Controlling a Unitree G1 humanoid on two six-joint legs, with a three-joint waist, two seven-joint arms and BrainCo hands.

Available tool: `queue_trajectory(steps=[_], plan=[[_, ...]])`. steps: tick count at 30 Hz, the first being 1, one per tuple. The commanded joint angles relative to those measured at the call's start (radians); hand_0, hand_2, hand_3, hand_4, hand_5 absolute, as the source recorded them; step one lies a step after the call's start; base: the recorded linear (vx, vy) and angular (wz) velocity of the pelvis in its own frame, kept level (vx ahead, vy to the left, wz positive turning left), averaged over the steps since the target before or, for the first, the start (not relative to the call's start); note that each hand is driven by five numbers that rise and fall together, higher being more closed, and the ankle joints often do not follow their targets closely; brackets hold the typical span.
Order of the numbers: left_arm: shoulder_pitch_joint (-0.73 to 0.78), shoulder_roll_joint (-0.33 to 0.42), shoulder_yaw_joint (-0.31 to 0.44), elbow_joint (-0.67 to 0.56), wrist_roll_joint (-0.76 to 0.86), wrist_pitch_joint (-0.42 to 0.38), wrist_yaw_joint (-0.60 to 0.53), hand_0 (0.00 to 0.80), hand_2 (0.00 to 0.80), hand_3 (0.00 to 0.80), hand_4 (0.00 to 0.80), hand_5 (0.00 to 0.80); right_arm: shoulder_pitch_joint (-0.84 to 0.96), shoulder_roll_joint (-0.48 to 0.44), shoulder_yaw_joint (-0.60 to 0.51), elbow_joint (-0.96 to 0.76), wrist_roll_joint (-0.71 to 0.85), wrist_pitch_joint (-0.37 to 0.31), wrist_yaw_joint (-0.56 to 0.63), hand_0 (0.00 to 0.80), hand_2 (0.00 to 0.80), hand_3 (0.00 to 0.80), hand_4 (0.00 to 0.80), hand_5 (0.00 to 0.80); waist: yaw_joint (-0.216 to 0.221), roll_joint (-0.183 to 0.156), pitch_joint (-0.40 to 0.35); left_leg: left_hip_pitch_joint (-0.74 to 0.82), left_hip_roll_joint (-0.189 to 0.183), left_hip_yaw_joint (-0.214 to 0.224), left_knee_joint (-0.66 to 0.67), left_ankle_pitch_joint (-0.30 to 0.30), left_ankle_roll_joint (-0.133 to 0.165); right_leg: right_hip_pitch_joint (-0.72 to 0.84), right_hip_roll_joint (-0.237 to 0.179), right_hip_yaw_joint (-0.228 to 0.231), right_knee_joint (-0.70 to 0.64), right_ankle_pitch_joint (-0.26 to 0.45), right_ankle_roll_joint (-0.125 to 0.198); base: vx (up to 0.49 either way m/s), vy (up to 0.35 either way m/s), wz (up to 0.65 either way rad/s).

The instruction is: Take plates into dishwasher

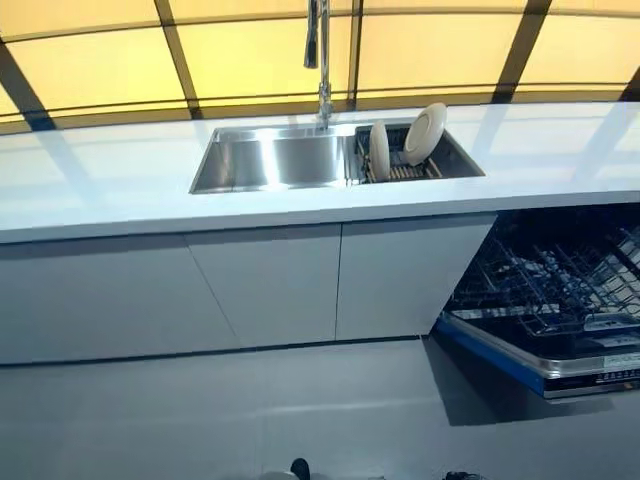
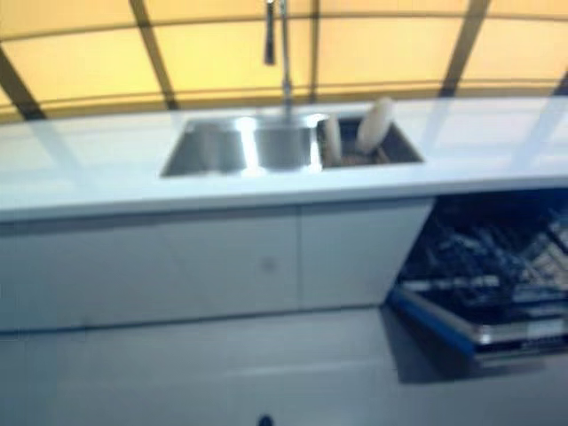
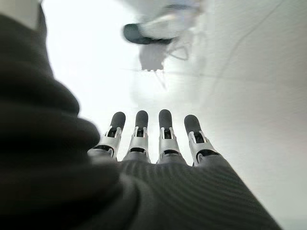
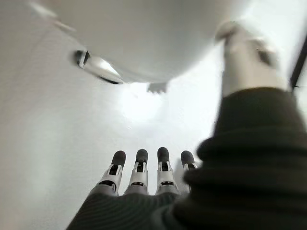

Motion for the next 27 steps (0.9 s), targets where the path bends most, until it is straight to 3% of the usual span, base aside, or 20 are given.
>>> queue_trajectory(steps=[1,3,4,5,7,10,14,17,20,23,25,27], plan=[[-0.040,0.016,-0.015,0.020,0.027,-0.007,0.037,0.000,0.000,0.000,0.000,0.000,-0.022,-0.042,0.006,-0.006,0.056,-0.041,-0.023,0.000,0.000,0.000,0.000,0.000,-0.024,0.003,0.053,-0.057,0.006,-0.020,0.095,-0.031,-0.029,0.010,0.046,-0.071,-0.426,0.235,-0.027,0.263,-0.245,0.17],[-0.047,0.012,-0.015,0.028,0.028,-0.009,0.044,0.000,0.000,0.000,0.000,0.000,-0.028,-0.042,0.004,-0.006,0.060,-0.049,-0.040,0.000,0.000,0.000,0.000,0.000,-0.045,-0.018,0.061,-0.023,-0.014,-0.039,0.099,-0.065,-0.036,-0.034,0.030,-0.062,-0.572,0.317,-0.002,0.262,-0.266,0.27],[-0.049,0.004,0.000,0.039,0.028,-0.020,0.054,0.000,0.000,0.000,0.000,0.000,-0.039,-0.039,0.000,-0.004,0.054,-0.057,-0.059,0.000,0.000,0.000,0.000,0.000,-0.075,-0.031,0.075,0.027,-0.025,-0.069,0.110,-0.129,-0.041,-0.112,0.010,-0.037,-0.694,0.433,0.030,0.317,-0.283,0.36],[-0.045,0.002,0.006,0.041,0.026,-0.026,0.056,0.000,0.000,0.000,0.000,0.000,-0.044,-0.036,0.000,-0.007,0.040,-0.052,-0.068,0.000,0.000,0.000,0.000,0.000,-0.086,-0.034,0.084,0.050,-0.027,-0.078,0.128,-0.163,-0.041,-0.137,0.008,-0.041,-0.728,0.458,0.034,0.357,-0.281,0.37],[-0.029,-0.001,0.015,0.036,0.020,-0.039,0.053,0.000,0.000,0.000,0.000,0.000,-0.054,-0.033,0.002,-0.019,0.021,-0.029,-0.097,0.000,0.000,0.000,0.000,0.000,-0.087,-0.046,0.098,0.071,-0.035,-0.078,0.218,-0.244,-0.027,-0.153,-0.009,-0.067,-0.699,0.439,0.024,0.242,-0.179,0.19],[0.006,-0.021,0.041,0.031,-0.002,-0.040,0.057,0.000,0.000,0.000,0.000,0.000,-0.055,-0.028,0.010,-0.041,-0.006,0.028,-0.129,0.000,0.000,0.000,0.000,0.000,-0.087,-0.059,0.090,0.086,-0.016,-0.040,0.290,-0.292,-0.031,-0.130,-0.029,-0.070,-0.605,0.412,0.018,0.211,-0.147,0.42],[0.021,-0.034,0.032,0.029,0.057,-0.041,0.004,0.000,0.000,0.000,0.000,0.000,-0.051,-0.034,0.004,-0.039,0.028,-0.003,-0.098,0.000,0.000,0.000,0.000,0.000,-0.076,-0.056,0.082,0.109,0.007,-0.049,0.257,-0.273,-0.041,-0.088,-0.029,-0.076,-0.601,0.388,0.007,0.160,-0.083,0.46],[0.021,-0.035,0.019,0.019,0.061,-0.039,0.019,0.000,0.000,0.000,0.000,0.000,-0.080,-0.042,0.052,-0.065,-0.050,-0.082,0.046,0.000,0.000,0.000,0.000,0.000,-0.057,-0.049,0.070,0.123,0.015,-0.080,0.176,-0.238,-0.058,-0.060,-0.024,-0.085,-0.637,0.385,0.012,0.121,-0.052,0.10],[0.035,-0.002,0.008,-0.020,0.095,-0.015,0.020,0.000,0.000,0.000,0.000,0.000,-0.101,-0.091,0.152,-0.224,-0.148,-0.169,0.205,0.000,0.000,0.000,0.000,0.000,-0.041,-0.051,0.066,0.131,0.026,-0.093,0.144,-0.223,-0.068,-0.052,-0.033,-0.100,-0.638,0.381,0.023,0.088,-0.066,-0.13],[0.061,0.069,0.006,-0.084,0.111,0.011,0.002,0.000,0.000,0.000,0.000,0.000,-0.133,-0.223,0.233,-0.622,-0.110,-0.114,0.480,0.000,0.000,0.000,0.000,0.000,-0.026,-0.064,0.073,0.121,0.039,-0.087,0.117,-0.204,-0.074,-0.055,-0.041,-0.123,-0.638,0.378,0.034,0.004,-0.086,0.05],[0.069,0.102,0.019,-0.093,0.121,0.003,-0.017,0.000,0.000,0.000,0.000,0.000,-0.151,-0.303,0.240,-0.798,0.016,-0.083,0.556,0.000,0.000,0.000,0.000,0.000,-0.027,-0.071,0.082,0.112,0.042,-0.081,0.105,-0.194,-0.077,-0.065,-0.046,-0.130,-0.634,0.380,0.042,-0.019,-0.044,0.15],[0.076,0.112,0.031,-0.086,0.125,-0.014,-0.025,0.000,0.000,0.000,0.000,0.000,-0.158,-0.344,0.232,-0.873,0.045,-0.069,0.573,0.000,0.000,0.000,0.000,0.000,-0.032,-0.076,0.086,0.110,0.044,-0.071,0.098,-0.191,-0.079,-0.071,-0.050,-0.136,-0.629,0.379,0.049,0.001,-0.008,0.10]])
